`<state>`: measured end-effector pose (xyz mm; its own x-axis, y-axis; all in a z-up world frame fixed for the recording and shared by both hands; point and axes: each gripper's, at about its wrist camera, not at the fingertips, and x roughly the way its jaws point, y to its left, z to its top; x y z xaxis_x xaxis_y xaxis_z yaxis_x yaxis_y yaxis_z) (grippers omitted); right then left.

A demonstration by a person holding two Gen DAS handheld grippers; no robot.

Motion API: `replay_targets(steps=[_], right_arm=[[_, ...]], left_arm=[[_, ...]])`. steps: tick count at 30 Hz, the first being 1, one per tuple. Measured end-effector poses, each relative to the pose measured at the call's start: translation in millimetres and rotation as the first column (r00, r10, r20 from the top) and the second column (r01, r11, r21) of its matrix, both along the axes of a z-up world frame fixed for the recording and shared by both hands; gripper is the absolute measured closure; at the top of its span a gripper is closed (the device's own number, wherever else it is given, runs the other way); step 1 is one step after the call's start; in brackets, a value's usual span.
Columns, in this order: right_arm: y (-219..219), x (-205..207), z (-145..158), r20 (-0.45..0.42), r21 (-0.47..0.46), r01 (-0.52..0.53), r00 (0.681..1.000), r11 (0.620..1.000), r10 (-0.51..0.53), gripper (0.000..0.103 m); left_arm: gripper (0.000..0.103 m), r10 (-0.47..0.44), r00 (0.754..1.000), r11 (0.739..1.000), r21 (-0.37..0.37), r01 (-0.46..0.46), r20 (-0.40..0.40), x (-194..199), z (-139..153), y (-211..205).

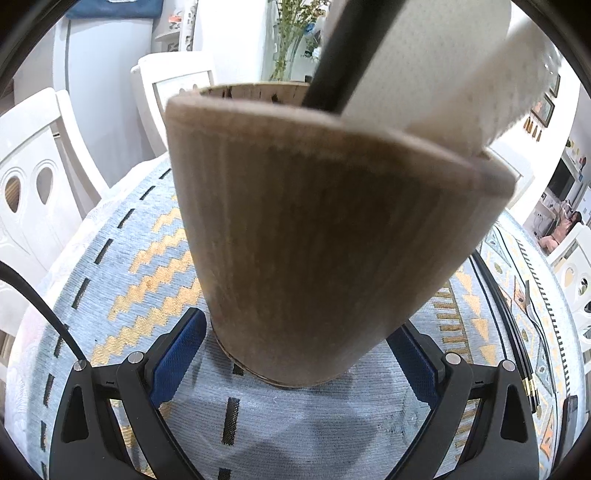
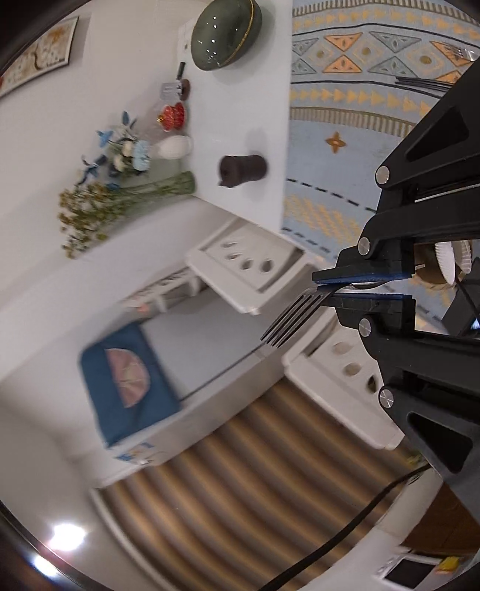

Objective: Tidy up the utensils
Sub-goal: 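Lift the silver fork with the right gripper toward the wooden cup, then lower the fork into the wooden cup and open the right gripper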

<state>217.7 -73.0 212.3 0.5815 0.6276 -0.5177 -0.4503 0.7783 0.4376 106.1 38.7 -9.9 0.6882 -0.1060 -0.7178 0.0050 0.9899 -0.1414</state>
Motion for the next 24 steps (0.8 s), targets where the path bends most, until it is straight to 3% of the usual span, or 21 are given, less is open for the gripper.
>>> replay_targets(steps=[5,10,16,19,21,24], right_arm=[[8,-1,-24,-0.025,-0.031,-0.007,1.0,1.0,0.006,0.099],[4,0,-26,-0.019,-0.018,0.02,1.0,1.0,-0.02,0.098],[0,4,-42,-0.17,-0.078,-0.032,0.985,0.996,0.018,0.089],[-19,-8,-37,-0.153,-0.031,0.001,0.988,1.0,-0.006,0.084],[-32,-16,-31,-0.119,0.012,0.029,0.993,1.0,-0.027,0.07],[-45,-27,-20,-0.065,0.041,0.063,0.996,0.997,-0.06,0.065]], left_arm=[[0.006,0.004,1.0,1.0,-0.008,-0.004,0.01,-5,0,3],[0.006,0.004,1.0,1.0,-0.01,-0.004,0.014,-7,2,3],[0.006,0.004,1.0,1.0,-0.01,-0.004,0.014,-7,2,3],[0.006,0.004,1.0,1.0,-0.006,-0.004,0.008,-6,2,5],[0.006,0.001,1.0,1.0,-0.004,-0.001,0.002,-4,2,4],[0.006,-0.004,1.0,1.0,0.002,0.004,-0.004,-3,2,3]])
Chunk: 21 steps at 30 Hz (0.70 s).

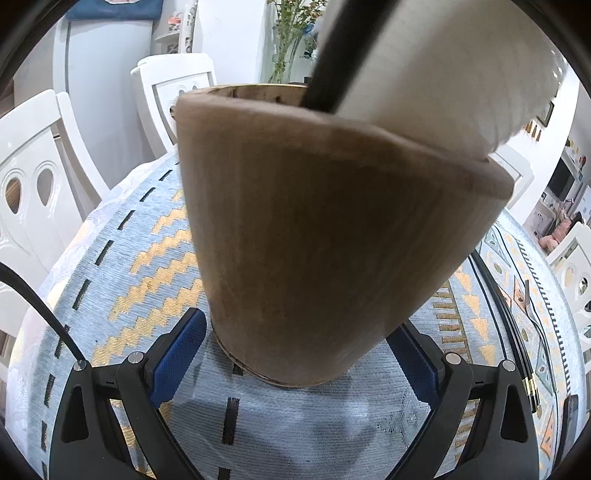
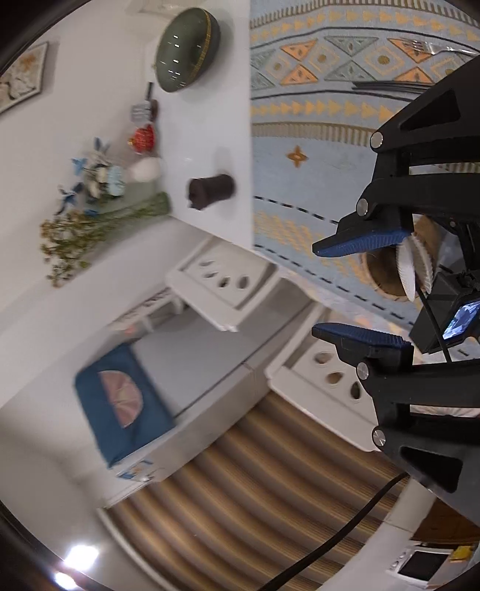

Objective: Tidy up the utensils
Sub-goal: 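Lower the fork into the wooden cup and open the right gripper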

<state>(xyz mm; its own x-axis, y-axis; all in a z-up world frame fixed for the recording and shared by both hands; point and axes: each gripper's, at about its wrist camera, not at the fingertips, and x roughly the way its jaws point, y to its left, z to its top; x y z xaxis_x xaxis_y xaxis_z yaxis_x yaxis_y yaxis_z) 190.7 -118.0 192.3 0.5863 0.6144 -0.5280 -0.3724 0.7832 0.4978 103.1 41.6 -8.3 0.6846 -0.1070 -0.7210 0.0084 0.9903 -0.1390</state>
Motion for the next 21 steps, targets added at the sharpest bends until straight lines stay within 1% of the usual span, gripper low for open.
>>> replay_targets(steps=[2,4,5,6,7,8,9,11,12,14,16,19,21], right_arm=[[-4,-4,3,-0.004,0.012,0.002,1.0,1.0,-0.002,0.059],[-13,-14,5,0.008,0.037,0.016,1.0,0.999,-0.016,0.059],[-19,-20,7,0.023,0.045,0.028,0.999,0.999,-0.029,0.057],[-26,-27,7,0.039,0.046,0.052,0.998,0.998,-0.053,0.05],[-34,-33,5,0.048,0.043,0.087,0.995,0.995,-0.089,0.046],[-45,-39,0,0.049,0.045,0.135,0.989,0.99,-0.137,0.038],[-51,-42,-6,0.037,0.052,0.166,0.985,0.985,-0.168,0.033],[-67,-46,-33,-0.027,0.062,0.231,0.973,0.971,-0.23,0.033],[-72,-46,-45,-0.062,0.047,0.257,0.965,0.965,-0.254,0.033],[-80,-48,-81,-0.154,-0.013,0.307,0.94,0.952,-0.306,0.033],[-85,-50,-106,-0.217,-0.039,0.323,0.921,0.946,-0.323,0.033],[-95,-55,-136,-0.294,-0.049,0.343,0.893,0.938,-0.342,0.033],[-100,-57,-152,-0.317,-0.068,0.355,0.878,0.932,-0.357,0.033]], left_arm=[[0.006,-0.003,1.0,1.0,0.006,0.003,-0.005,1,0,-2],[0.006,-0.005,1.0,1.0,0.007,0.005,-0.007,2,-1,-3],[0.006,-0.006,1.0,1.0,0.009,0.006,-0.01,4,-1,-4],[0.006,-0.007,1.0,1.0,0.01,0.007,-0.013,6,-2,-5],[0.006,-0.007,1.0,1.0,0.013,0.007,-0.015,6,-2,-5],[0.006,-0.006,1.0,1.0,0.014,0.007,-0.016,7,-2,-5],[0.006,-0.007,1.0,1.0,0.015,0.007,-0.016,7,-2,-5],[0.006,-0.006,1.0,1.0,0.019,0.006,-0.017,9,-4,-9],[0.006,-0.005,1.0,1.0,0.024,0.006,-0.019,10,-4,-10],[0.006,-0.004,1.0,0.999,0.035,0.005,-0.026,12,-6,-13],[0.006,-0.003,1.0,0.999,0.039,0.004,-0.029,13,-4,-17],[0.006,-0.001,0.999,0.999,0.044,0.003,-0.04,16,-6,-20],[0.006,-0.001,0.999,0.999,0.046,0.003,-0.04,16,-7,-20]])
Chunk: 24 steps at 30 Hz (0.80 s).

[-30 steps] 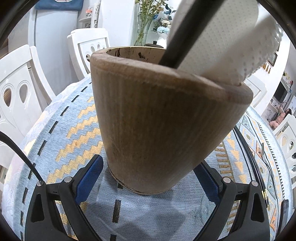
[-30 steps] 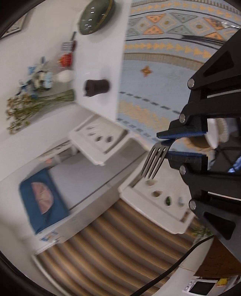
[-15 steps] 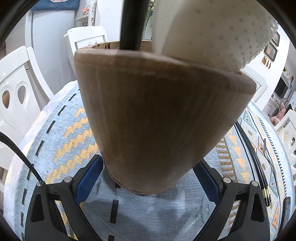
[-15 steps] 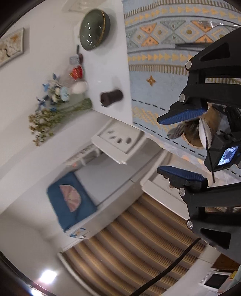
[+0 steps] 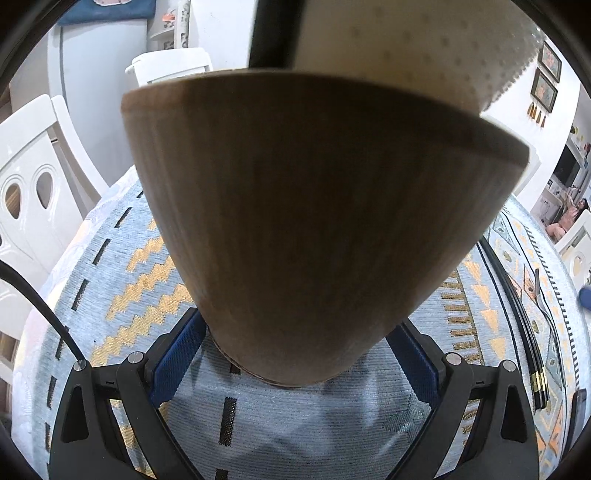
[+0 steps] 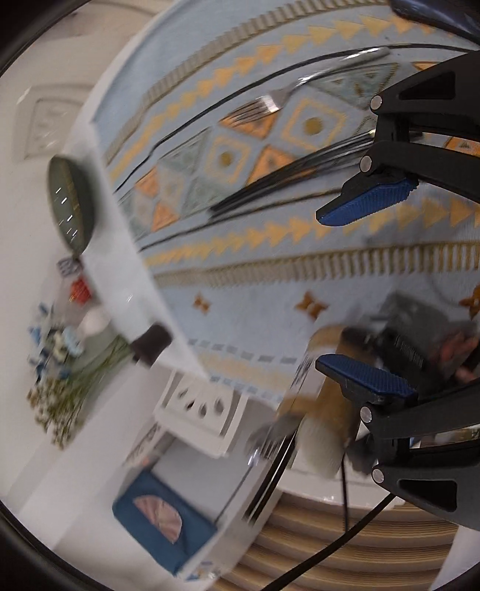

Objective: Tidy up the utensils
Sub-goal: 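Lower the fork into the wooden cup and open the right gripper, then move the right gripper back to the remaining silver fork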

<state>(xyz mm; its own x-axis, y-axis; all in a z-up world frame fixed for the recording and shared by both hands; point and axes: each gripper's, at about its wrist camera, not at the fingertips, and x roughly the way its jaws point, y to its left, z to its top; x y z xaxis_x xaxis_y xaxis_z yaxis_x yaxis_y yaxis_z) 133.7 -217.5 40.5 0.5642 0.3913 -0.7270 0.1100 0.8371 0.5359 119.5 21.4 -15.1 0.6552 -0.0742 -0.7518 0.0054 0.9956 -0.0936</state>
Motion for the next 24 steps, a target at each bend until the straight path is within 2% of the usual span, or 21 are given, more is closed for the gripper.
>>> replay_targets(steps=[3,7,11,15,20,24], right_arm=[[-2,-9,-22,0.047,-0.112,0.03,0.999,0.993,-0.025,0.033],[7,-23,-57,0.073,-0.37,0.075,0.996,0.926,-0.052,0.033],[14,-30,-79,0.065,-0.468,0.059,0.997,0.882,-0.032,0.033],[18,-32,-82,0.088,-0.495,0.066,0.996,0.866,-0.026,0.033],[10,-27,-83,0.053,-0.479,0.081,0.997,0.874,-0.063,0.033],[-5,-20,-65,0.035,-0.491,0.113,0.993,0.864,-0.11,0.033]], left_arm=[[0.006,0.001,1.0,1.0,0.005,-0.001,-0.003,3,-1,0],[0.006,0.004,1.0,1.0,0.006,-0.004,-0.007,3,-7,0],[0.006,0.011,1.0,1.0,0.009,-0.011,-0.009,4,-10,1],[0.006,0.018,1.0,1.0,0.017,-0.018,-0.015,6,-12,0],[0.006,0.019,1.0,0.999,0.027,-0.019,-0.021,7,-13,-4],[0.006,0.021,1.0,0.999,0.04,-0.02,-0.021,8,-14,-6]])
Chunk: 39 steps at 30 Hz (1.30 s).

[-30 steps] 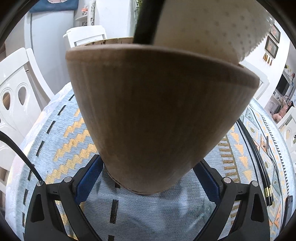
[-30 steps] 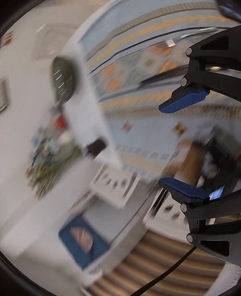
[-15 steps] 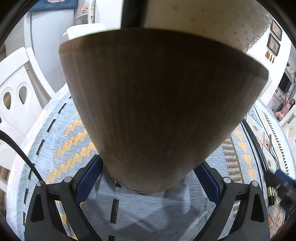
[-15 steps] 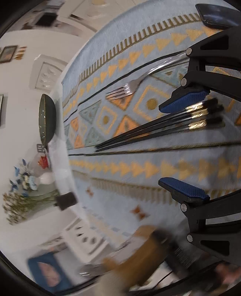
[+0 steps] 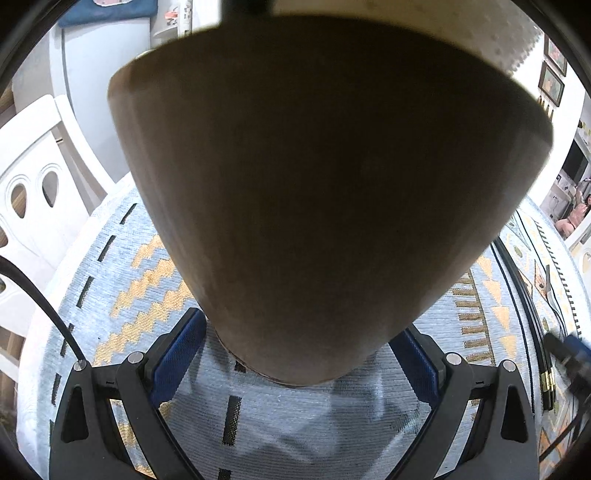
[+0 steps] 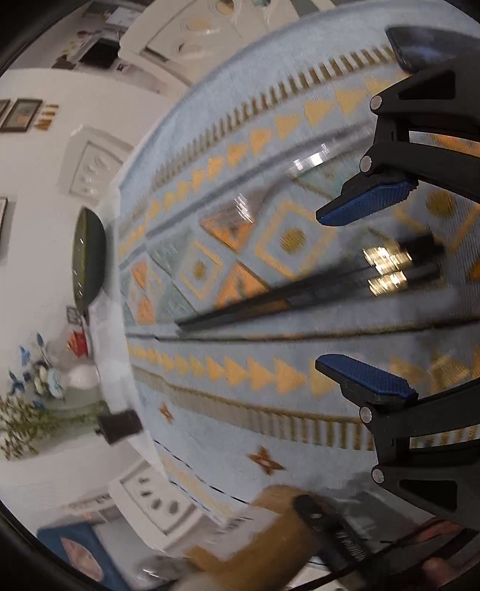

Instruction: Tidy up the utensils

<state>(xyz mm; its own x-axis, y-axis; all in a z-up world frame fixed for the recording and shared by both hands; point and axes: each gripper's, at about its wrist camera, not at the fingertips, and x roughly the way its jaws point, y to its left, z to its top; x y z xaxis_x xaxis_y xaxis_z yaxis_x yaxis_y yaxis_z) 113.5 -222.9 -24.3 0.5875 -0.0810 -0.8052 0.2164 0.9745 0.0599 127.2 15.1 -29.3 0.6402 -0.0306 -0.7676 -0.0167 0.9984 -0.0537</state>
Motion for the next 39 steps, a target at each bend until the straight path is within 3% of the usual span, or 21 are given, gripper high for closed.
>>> replay_targets(steps=[4,7,9,11,14,17,21,24,26,29,30,31,33,39], right_arm=[[-24,8,22,0.002,0.051,0.011,1.0,0.999,-0.011,0.033],[-50,28,23,-0.062,0.079,0.044,0.997,0.996,-0.04,0.038],[-70,45,14,-0.147,0.113,0.077,0.987,0.991,-0.06,0.054],[-82,58,3,-0.224,0.138,0.087,0.973,0.987,-0.055,0.055],[-81,73,-17,-0.357,0.103,0.052,0.934,0.993,-0.012,0.053],[-62,80,-16,-0.361,-0.015,-0.036,0.932,0.999,0.028,0.059],[-57,80,-13,-0.351,0.009,-0.017,0.936,1.0,0.019,0.08],[-57,73,-13,-0.326,0.016,-0.005,0.945,1.0,0.01,0.081],[-60,68,-12,-0.31,0.041,0.007,0.951,0.999,0.006,0.081],[-84,59,-10,-0.274,0.195,0.06,0.962,0.979,-0.004,0.081],[-90,57,-10,-0.273,0.23,0.081,0.962,0.97,-0.015,0.085],[-95,53,-10,-0.271,0.259,0.104,0.962,0.96,-0.031,0.099],[-101,45,-6,-0.25,0.307,0.124,0.967,0.944,-0.046,0.101],[-88,25,3,-0.228,0.302,0.129,0.972,0.944,-0.06,0.101]], left_arm=[[0.006,0.001,1.0,1.0,0.002,-0.001,-0.001,0,-2,-3],[0.006,0.001,1.0,1.0,0.013,-0.001,0.001,0,-4,-6],[0.006,0.002,1.0,1.0,0.017,-0.002,0.001,-1,-5,-7],[0.006,0.002,1.0,1.0,0.02,-0.002,0.001,-1,-5,-8],[0.005,0.003,1.0,1.0,0.025,-0.004,0.001,-1,-5,-10],[0.005,0.004,1.0,0.999,0.034,-0.004,0.002,-2,-5,-12],[0.005,0.005,1.0,0.998,0.055,-0.005,0.0,-1,-7,-16],[0.005,0.005,1.0,0.999,0.054,-0.005,-0.006,1,-11,-18],[0.005,0.005,1.0,0.999,0.054,-0.005,-0.007,1,-11,-18],[0.005,0.003,1.0,0.999,0.042,-0.003,-0.017,4,-14,-18],[0.005,0.003,1.0,0.999,0.042,-0.002,-0.018,5,-14,-19],[0.005,0.003,1.0,0.999,0.043,-0.002,-0.018,6,-15,-19],[0.005,0.003,1.0,0.999,0.044,-0.003,-0.017,6,-15,-19],[0.005,0.002,1.0,0.999,0.042,-0.001,-0.017,6,-14,-18]])
